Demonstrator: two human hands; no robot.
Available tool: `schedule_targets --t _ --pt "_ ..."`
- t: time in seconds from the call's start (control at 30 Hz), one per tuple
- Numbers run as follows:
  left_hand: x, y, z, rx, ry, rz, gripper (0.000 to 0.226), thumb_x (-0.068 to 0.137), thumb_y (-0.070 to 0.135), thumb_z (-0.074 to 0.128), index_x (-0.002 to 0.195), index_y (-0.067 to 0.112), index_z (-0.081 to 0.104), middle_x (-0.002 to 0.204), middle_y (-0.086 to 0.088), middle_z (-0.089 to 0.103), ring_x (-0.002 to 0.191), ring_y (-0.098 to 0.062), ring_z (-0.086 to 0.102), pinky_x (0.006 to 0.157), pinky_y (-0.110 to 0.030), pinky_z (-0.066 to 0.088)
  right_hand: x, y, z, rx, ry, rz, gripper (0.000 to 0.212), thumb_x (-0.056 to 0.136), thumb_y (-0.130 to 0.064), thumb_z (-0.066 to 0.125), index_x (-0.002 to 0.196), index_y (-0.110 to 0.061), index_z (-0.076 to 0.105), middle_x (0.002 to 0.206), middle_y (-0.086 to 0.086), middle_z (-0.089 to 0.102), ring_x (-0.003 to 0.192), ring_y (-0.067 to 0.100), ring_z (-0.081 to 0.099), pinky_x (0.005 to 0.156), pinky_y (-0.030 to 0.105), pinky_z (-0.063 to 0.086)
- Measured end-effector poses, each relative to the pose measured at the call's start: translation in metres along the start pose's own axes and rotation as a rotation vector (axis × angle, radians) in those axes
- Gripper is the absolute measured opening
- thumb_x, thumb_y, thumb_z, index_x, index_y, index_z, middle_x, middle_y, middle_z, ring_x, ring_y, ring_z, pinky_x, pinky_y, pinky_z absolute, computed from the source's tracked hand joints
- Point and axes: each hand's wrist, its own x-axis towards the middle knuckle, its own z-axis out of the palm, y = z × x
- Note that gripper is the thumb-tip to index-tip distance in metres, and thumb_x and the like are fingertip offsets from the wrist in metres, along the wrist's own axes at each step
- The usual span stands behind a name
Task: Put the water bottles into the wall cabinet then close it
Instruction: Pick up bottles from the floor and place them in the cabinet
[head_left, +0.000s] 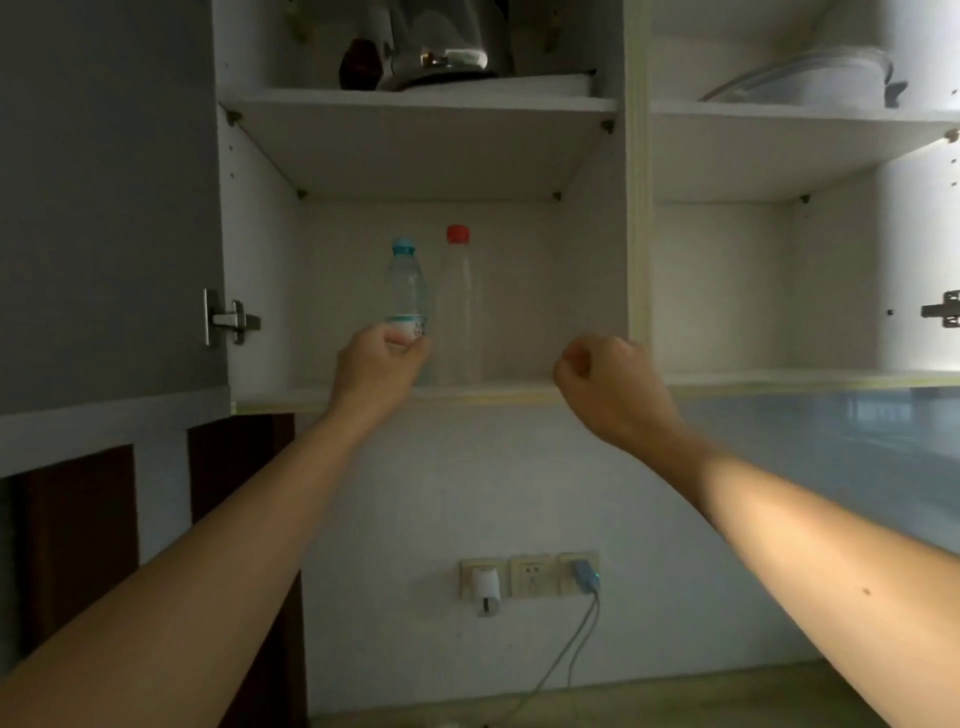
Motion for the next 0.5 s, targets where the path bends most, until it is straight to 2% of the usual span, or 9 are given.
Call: schedule_targets --t 0.07,0.13,0.2,0.27,0.33,0.4,0.5 --pt "-0.044 0.026 0.006 -0.108 -0.116 -0.012 0.02 0.1 0.028 0.062 0.108 0.01 0.063 0.096 -0.018 0.073 0.067 -0.021 0.066 0.06 -0.028 0.058 -0.035 0.011 -0.027 0.057 -0.006 -0.019 0.022 0.093 -0.023 0.055 0.083 -0.009 0.069 0.081 0.011 0.069 0.08 0.03 0.064 0.072 0.044 0.054" --pt "-0.089 0.048 0.017 -0.144 -0.206 -0.015 0.022 0.102 0.029 0.058 0.108 0.008 0.062 0.087 -0.016 0.072 0.06 -0.019 0.063 0.049 -0.026 0.052 -0.071 0.027 -0.053 0.104 -0.029 -0.015 0.028 0.093 -0.024 0.057 0.071 -0.007 0.062 0.065 0.011 0.059 0.066 0.025 0.055 0.064 0.042 0.047" --pt "-0.135 0.064 0.029 -0.132 -0.23 0.01 0.028 0.103 0.032 0.056 0.1 0.007 0.065 0.075 -0.008 0.072 0.056 -0.017 0.062 0.05 -0.027 0.047 -0.109 0.045 -0.078 0.143 -0.049 -0.002 0.036 0.093 -0.024 0.058 0.061 -0.009 0.05 0.057 0.009 0.048 0.061 0.029 0.045 0.058 0.041 0.039" --pt "-0.185 0.072 0.045 -0.087 -0.217 0.024 0.032 0.103 0.037 0.056 0.086 0.012 0.066 0.062 0.003 0.067 0.05 -0.012 0.056 0.047 -0.023 0.043 -0.152 0.067 -0.1 0.161 -0.076 0.004 0.043 0.094 -0.024 0.058 0.056 -0.013 0.04 0.057 0.013 0.046 0.06 0.034 0.044 0.057 0.044 0.038" --pt "-0.243 0.071 0.069 -0.085 -0.222 -0.01 0.037 0.102 0.039 0.055 0.072 0.018 0.063 0.051 0.007 0.058 0.043 -0.009 0.047 0.043 -0.021 0.037 -0.205 0.096 -0.115 0.161 -0.142 0.047 0.044 0.096 -0.026 0.055 0.056 -0.01 0.044 0.06 0.019 0.051 0.061 0.037 0.049 0.059 0.046 0.041" --pt "-0.306 0.061 0.099 -0.134 -0.262 -0.087 0.041 0.102 0.037 0.053 0.066 0.018 0.057 0.046 0.009 0.048 0.04 -0.009 0.038 0.04 -0.021 0.03 -0.267 0.127 -0.127 0.183 -0.229 0.151 0.046 0.098 -0.026 0.053 0.062 0.003 0.054 0.06 0.022 0.055 0.062 0.038 0.054 0.061 0.045 0.043" --pt "-0.399 0.033 0.14 -0.173 -0.381 -0.246 0.044 0.107 0.034 0.045 0.067 0.018 0.051 0.043 0.012 0.042 0.039 -0.004 0.033 0.042 -0.023 0.027 -0.361 0.176 -0.135 0.238 -0.369 0.351 0.05 0.101 -0.024 0.053 0.062 0.009 0.05 0.053 0.017 0.048 0.053 0.029 0.045 0.056 0.038 0.033"
